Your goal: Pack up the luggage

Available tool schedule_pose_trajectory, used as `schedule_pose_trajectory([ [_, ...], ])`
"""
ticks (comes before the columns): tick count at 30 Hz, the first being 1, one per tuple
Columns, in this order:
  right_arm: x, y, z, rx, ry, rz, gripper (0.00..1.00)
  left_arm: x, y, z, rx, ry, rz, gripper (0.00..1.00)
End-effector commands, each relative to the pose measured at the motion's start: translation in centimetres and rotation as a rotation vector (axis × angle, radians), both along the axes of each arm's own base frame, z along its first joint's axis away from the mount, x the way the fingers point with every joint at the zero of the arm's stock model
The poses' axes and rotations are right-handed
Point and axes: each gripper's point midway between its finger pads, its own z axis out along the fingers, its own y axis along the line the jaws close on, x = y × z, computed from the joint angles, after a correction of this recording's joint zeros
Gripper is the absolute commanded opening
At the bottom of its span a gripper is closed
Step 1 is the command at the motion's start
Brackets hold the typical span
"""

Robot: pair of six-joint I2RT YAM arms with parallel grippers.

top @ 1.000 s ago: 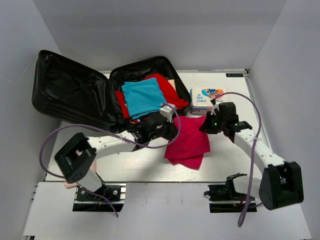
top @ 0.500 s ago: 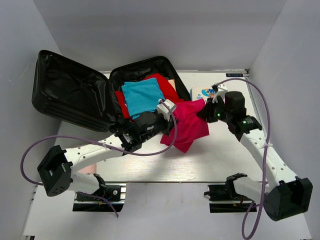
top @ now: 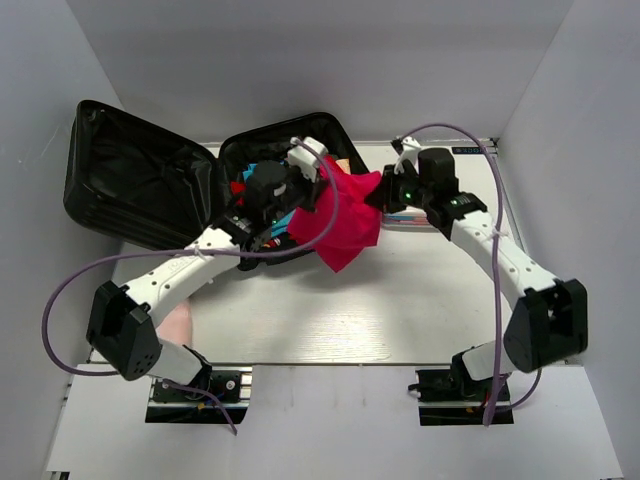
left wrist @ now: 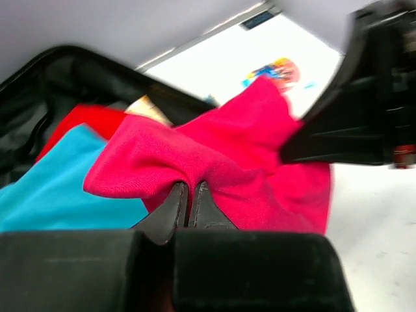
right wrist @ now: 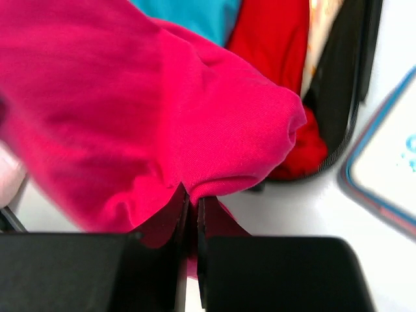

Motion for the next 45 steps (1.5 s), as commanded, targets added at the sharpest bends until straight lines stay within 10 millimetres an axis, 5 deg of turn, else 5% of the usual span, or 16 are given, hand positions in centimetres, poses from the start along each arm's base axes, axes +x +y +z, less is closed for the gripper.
schedule_pose_trajectory([
  [1,2.7,2.1,4.8,0.059,-0.147,0.042,0.0,1.9,1.0,1.4,-0.045,0.022,-0.02,0.0],
  [3,4.0,2.9,3.4,0.048,-0.112,0.049,0.0,3.2,2.1,0.5,-0.037,0.063,0.0,0.0],
  [4,4.6,3.7,5.6,0.063,-0.161,0.065,0.0,3.8,2.6,2.1,-0.064,0.048,0.003,0.0],
  [11,9.6,7.0,6.1,0.065,-0.147,0.122,0.0,8.1,5.6,-0.3,-0.069,0.128,0.081,0.0],
  [13,10.3,7.8,3.2,0.042,-0.07,0.148,0.0,8.9,6.7,-1.3,-0.071,0.15,0.111,0.0],
  [15,10.9,8.4,4.8,0.052,-0.083,0.163,0.0,10.0,8.5,-2.3,-0.076,0.18,0.165,0.0],
  [16,11.5,8.8,2.7,0.04,-0.044,0.167,0.0,10.3,9.0,-2.5,-0.081,0.18,0.18,0.0],
  [21,12.2,9.7,1.2,0.047,-0.007,0.184,0.01,11.0,12.4,-6.1,-0.085,0.253,0.277,0.0],
  [25,12.7,10.7,-2.6,0.052,0.075,0.199,0.26,11.2,14.3,-8.6,-0.082,0.3,0.332,0.0],
  [29,13.3,10.9,-3.2,0.054,0.116,0.185,0.57,11.5,15.5,-10.4,-0.089,0.354,0.377,0.0],
  [30,13.4,11.1,-2.5,0.06,0.107,0.187,0.72,11.6,15.9,-10.7,-0.095,0.359,0.389,0.02],
  [32,13.4,10.9,-1.7,0.053,0.088,0.179,0.8,11.8,16.5,-11.3,-0.099,0.375,0.417,0.17],
  [36,12.9,9.9,-0.7,0.012,0.082,0.161,0.81,12.2,17.7,-11.6,-0.124,0.405,0.456,0.42],
  [38,12.1,9.2,-0.8,-0.007,0.123,0.147,0.79,12.1,17.4,-11.4,-0.146,0.415,0.433,0.74],
  [40,11.3,8.6,-0.8,-0.02,0.156,0.142,0.76,12.2,17.4,-10.6,-0.172,0.42,0.419,0.88],
  [45,7.6,8.0,-1.3,-0.049,0.266,0.176,0.77,12.8,16.4,-9.4,-0.275,0.463,0.364,0.97],
])
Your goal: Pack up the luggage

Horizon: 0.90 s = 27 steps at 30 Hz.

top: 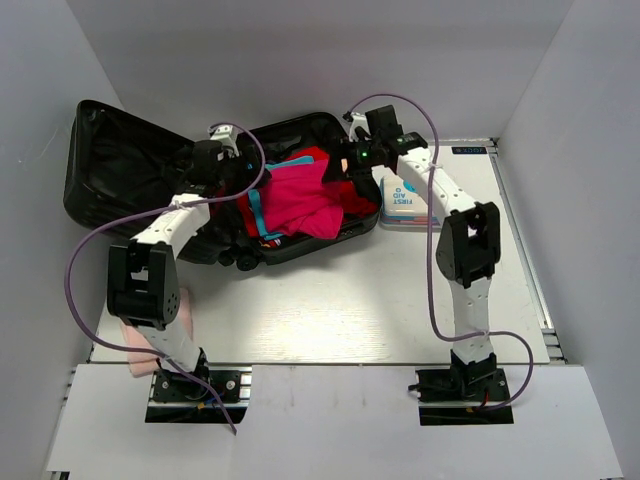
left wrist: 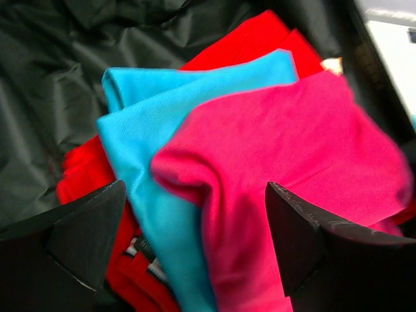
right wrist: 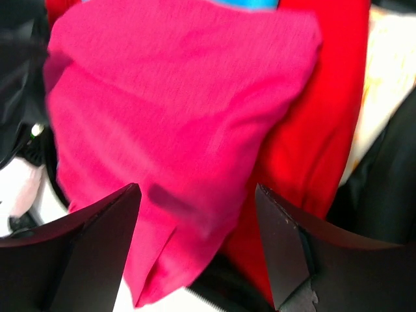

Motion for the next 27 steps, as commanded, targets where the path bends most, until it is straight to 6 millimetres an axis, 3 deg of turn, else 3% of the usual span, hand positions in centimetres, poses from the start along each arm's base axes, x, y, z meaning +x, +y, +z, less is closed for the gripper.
schedule_pose_trajectory([
  [1,-3.1,-1.0,3.0,-0.003,0.035,0.022,0.77,1.0,-1.1,2.9,-0.107,-0.028,-0.033,0.99],
  [2,-3.9,-1.2,1.8,-0.015,0.076,0.02,0.77,1.5,-1.3,2.1,-0.115,-0.009,-0.033,0.99],
  [4,-4.3,-1.6,1.9,-0.014,0.075,0.021,0.77,2.0,-2.3,1.9,-0.153,0.007,-0.063,0.99],
  [5,-4.9,-1.8,0.8,-0.027,0.087,0.034,0.77,2.6,-2.7,2.0,-0.168,0.014,-0.072,0.96],
  [8,-5.6,-1.4,0.0,-0.027,0.089,0.081,0.77,3.5,-3.5,0.2,-0.172,0.053,-0.07,0.89],
  [10,-5.1,-1.4,-0.6,-0.049,0.074,0.074,0.77,3.8,-3.5,-0.7,-0.161,0.071,-0.059,0.82],
  [12,-4.2,-1.5,-0.9,-0.065,0.05,0.06,0.75,4.0,-3.5,-1.8,-0.147,0.09,-0.04,0.72],
  [13,-4.0,-1.2,-1.0,-0.064,0.039,0.063,0.73,3.9,-3.6,-2.3,-0.142,0.099,-0.038,0.59],
  [15,-2.9,-1.1,-1.8,-0.073,0.023,0.048,0.68,4.0,-3.4,-2.4,-0.141,0.091,-0.026,0.47],
  [16,-2.6,-0.8,-2.1,-0.075,0.019,0.047,0.67,3.9,-3.3,-2.8,-0.143,0.097,-0.016,0.35],
  [19,-1.8,0.0,-2.5,-0.054,0.009,0.047,0.63,3.9,-3.4,-2.0,-0.148,0.072,-0.018,0.21],
  [23,-0.9,1.4,-1.9,-0.005,-0.032,0.065,0.54,4.1,-3.3,-1.3,-0.144,0.046,-0.016,0.16],
  [27,0.1,2.2,-0.9,0.026,-0.088,0.065,0.5,4.3,-2.8,-0.6,-0.124,0.021,0.009,0.0],
])
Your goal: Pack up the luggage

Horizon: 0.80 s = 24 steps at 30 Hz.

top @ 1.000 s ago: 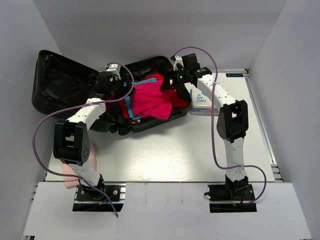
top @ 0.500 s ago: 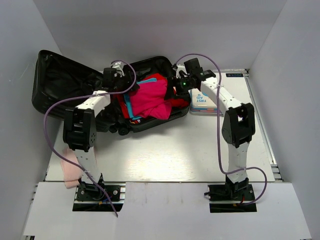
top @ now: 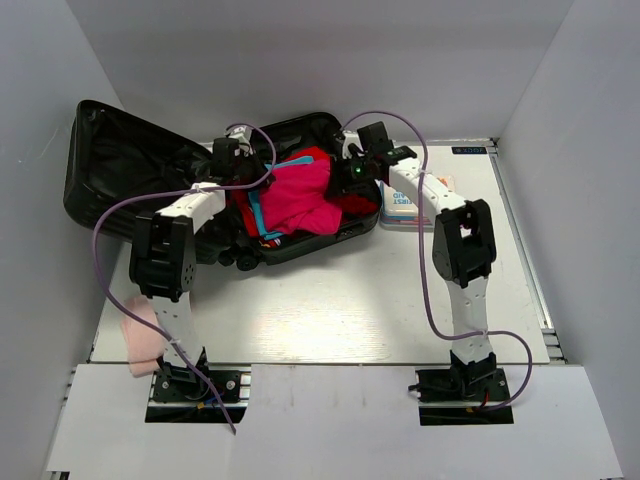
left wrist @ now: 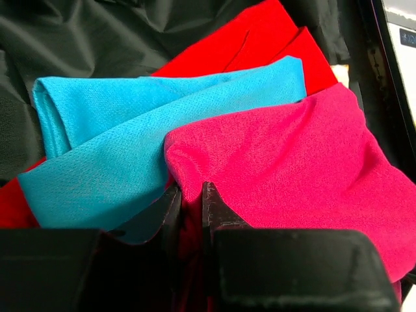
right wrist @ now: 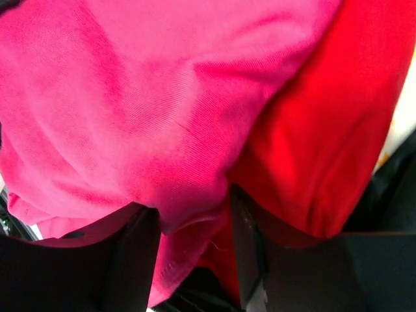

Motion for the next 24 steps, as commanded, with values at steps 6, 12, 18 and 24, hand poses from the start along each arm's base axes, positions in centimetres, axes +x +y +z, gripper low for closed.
schedule_pose_trajectory([
  [6,2.0,2.3,6.0,0.12,-0.142,0.028,0.0,0.6,1.9,4.9,0.049,-0.13,0.101,0.0],
  [12,-1.1,-0.1,9.4,0.037,-0.102,0.007,0.0,0.7,3.2,6.4,0.092,-0.176,0.146,0.0],
  [18,-4.5,-1.5,9.7,-0.007,0.027,-0.02,0.0,0.5,3.6,6.1,0.112,-0.174,0.159,0.0],
  [24,-5.9,-1.2,9.8,-0.007,0.085,0.0,0.0,0.4,3.7,5.9,0.113,-0.185,0.161,0.0],
])
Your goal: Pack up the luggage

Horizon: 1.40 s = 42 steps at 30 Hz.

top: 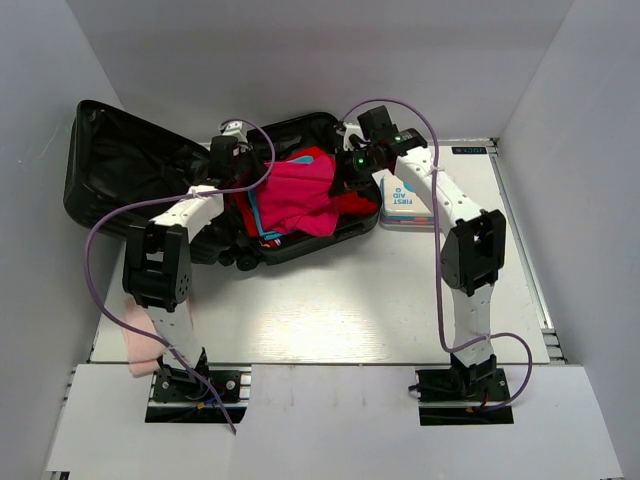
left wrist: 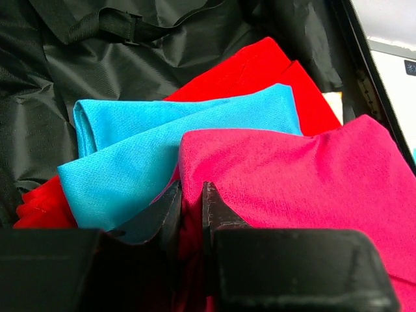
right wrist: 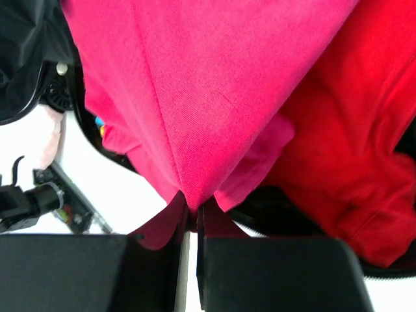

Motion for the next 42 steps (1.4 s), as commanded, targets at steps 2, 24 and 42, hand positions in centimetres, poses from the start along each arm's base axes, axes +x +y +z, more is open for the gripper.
schedule_pose_trajectory([
  [2,-2.7,-0.8,4.1,0.018,0.053,-0.007,0.0,0.4,2.2,2.7,0.039,-0.074,0.07,0.0],
  [24,-1.5,-3.0,2.1,-0.012,0.164,-0.256,0.0,-6.1,2.3,5.8,0.079,0.061,-0.164,1.0],
  [42,-4.1,-1.7,2.3,0.069,0.275,-0.234,0.0,-20.2,-4.1,1.5,0.47,-0.057,-0.696,0.83],
])
